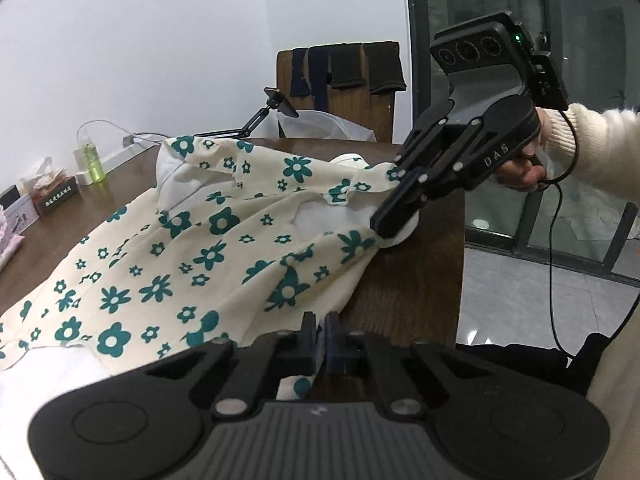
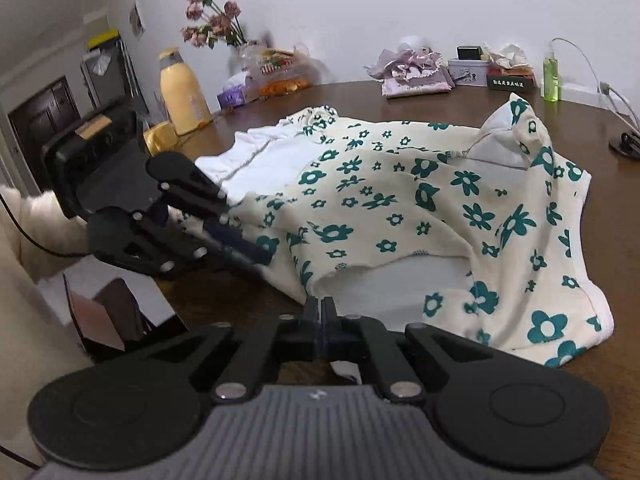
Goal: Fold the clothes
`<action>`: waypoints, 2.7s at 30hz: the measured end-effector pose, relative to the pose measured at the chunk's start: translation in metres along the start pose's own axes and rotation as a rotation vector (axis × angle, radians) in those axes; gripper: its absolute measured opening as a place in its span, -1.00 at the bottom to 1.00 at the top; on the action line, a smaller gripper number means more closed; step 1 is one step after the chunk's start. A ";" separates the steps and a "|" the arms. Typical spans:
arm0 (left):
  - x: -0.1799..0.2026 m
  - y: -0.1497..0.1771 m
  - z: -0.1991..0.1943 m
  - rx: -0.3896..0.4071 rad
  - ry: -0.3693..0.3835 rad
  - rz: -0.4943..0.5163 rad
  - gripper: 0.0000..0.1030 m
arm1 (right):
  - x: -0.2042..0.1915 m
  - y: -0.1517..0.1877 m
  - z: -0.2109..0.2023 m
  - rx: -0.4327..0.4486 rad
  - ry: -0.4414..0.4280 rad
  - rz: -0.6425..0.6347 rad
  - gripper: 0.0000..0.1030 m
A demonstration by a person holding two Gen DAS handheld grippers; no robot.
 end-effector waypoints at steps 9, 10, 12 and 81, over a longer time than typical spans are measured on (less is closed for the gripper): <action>0.011 0.004 -0.033 0.029 0.054 0.033 -0.99 | 0.012 0.001 0.013 0.024 -0.080 0.070 -0.56; 0.009 0.005 -0.034 0.028 0.055 0.022 -0.98 | 0.013 0.001 0.018 0.026 -0.075 0.068 -0.58; 0.000 0.008 -0.040 0.022 0.021 -0.007 -0.81 | 0.016 0.001 0.023 0.030 -0.067 0.084 -0.95; -0.293 0.035 0.077 -0.212 -0.438 -0.394 -0.78 | 0.127 -0.123 0.062 -0.095 0.588 -0.319 -0.97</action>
Point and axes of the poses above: each gripper's, at about its wrist camera, not at the fingertips, and z roughly the way its jaws point, x to its right, y to its underside, the point moved 4 cm from there along z, roughly the way its jaws point, and after that the axes turned 15 degrees about -y, right-handed, at the moved point
